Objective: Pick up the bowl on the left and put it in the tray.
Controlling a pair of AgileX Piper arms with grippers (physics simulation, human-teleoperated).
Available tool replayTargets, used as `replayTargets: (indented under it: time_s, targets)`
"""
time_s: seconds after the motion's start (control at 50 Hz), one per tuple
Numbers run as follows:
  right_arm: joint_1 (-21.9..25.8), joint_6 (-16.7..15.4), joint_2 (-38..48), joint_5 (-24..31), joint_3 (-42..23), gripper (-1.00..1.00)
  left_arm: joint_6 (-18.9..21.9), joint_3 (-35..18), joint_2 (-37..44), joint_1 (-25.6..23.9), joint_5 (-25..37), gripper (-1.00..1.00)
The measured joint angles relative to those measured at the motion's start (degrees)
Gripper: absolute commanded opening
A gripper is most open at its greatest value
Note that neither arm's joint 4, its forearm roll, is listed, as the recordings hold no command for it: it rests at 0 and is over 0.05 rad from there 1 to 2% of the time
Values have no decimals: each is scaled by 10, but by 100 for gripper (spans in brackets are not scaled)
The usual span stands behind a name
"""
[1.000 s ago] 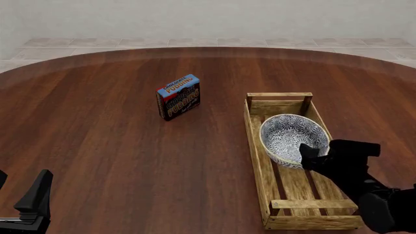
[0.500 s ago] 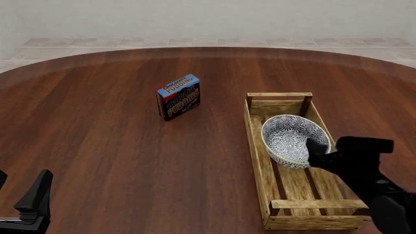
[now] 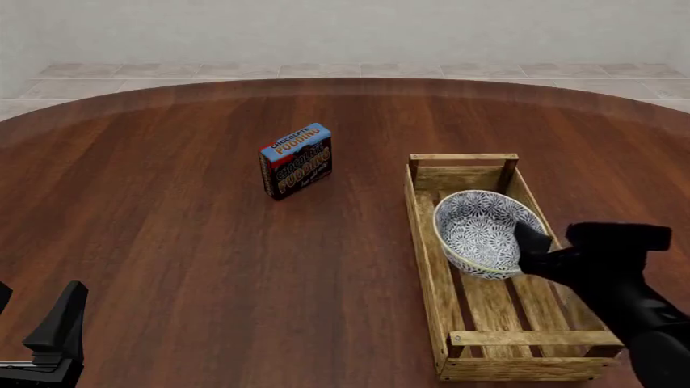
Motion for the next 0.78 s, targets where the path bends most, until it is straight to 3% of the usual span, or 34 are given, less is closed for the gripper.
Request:
replayTargets:
  time_s: [0.78]
  targets:
    - [0, -11, -118, 81, 0, 100, 0, 0, 0, 0, 0, 100]
